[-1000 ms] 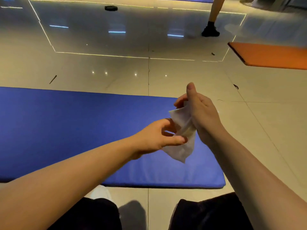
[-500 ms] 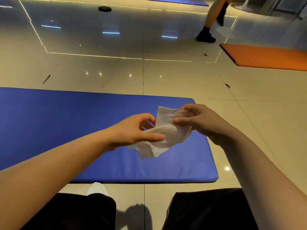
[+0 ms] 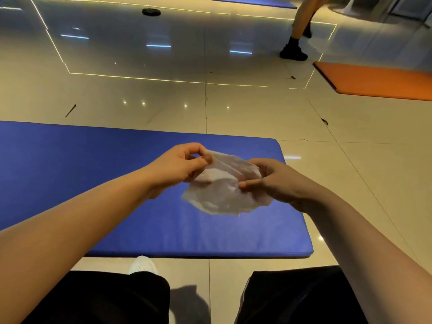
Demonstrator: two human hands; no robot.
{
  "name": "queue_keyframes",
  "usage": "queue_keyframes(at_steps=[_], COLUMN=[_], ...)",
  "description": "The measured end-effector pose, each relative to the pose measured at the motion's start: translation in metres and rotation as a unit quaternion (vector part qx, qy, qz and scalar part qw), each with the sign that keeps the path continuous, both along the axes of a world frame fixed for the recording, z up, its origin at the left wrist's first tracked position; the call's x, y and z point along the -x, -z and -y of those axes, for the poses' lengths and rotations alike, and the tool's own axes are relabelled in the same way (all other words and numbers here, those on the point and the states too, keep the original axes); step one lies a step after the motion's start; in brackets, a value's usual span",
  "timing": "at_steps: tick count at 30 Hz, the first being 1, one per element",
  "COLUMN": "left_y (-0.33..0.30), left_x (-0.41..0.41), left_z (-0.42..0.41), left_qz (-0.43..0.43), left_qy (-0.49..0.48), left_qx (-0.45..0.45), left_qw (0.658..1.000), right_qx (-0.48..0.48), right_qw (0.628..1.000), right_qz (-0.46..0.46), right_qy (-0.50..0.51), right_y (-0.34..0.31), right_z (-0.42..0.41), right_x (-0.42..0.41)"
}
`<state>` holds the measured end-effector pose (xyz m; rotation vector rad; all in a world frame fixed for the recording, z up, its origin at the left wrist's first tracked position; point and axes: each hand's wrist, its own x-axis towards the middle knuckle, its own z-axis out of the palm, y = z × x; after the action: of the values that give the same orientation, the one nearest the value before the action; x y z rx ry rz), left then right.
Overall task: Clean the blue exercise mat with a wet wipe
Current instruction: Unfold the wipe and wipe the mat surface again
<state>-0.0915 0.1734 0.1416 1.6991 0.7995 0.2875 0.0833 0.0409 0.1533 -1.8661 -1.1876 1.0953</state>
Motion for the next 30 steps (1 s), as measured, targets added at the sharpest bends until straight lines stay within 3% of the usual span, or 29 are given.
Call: queue_keyframes(at_steps=[7,12,16,20,30], left_y=[-0.005,-0.004,0.002,0.007,0.007], left_x=[-0.002,-0.001,0.005,0.004,0.002], left_z=[-0.001,-0.002,-0.005,-0.004,-0.008], left_qz=[-0.030,0.005,-0.002,-0.003,0.001], left_qy=[-0.036,-0.081,-0.016,0.016,-0.056], left_qx=[0.080,0.146,0.169,0.145,0.098], left_qw=[0.996,0.986,0.986,0.989,0.994], right_qx=[-0.036,-0.042,-0.049,-0.057,-0.070], right_qw=[0.989,0.982,0.981,0.978,0.974], right_qz=[-0.133,-0.141,-0.138,-0.138,-0.111], right_qy=[0.058,0.122,0.125,0.144,0.182], right_y=[-0.006,-0.008,-0.008,-0.008,-0.007], right_z=[0.001,-0.004,-0.002,-0.001,0.000], right_x=[-0.004,-0.002,-0.003,-0.003,-0.007])
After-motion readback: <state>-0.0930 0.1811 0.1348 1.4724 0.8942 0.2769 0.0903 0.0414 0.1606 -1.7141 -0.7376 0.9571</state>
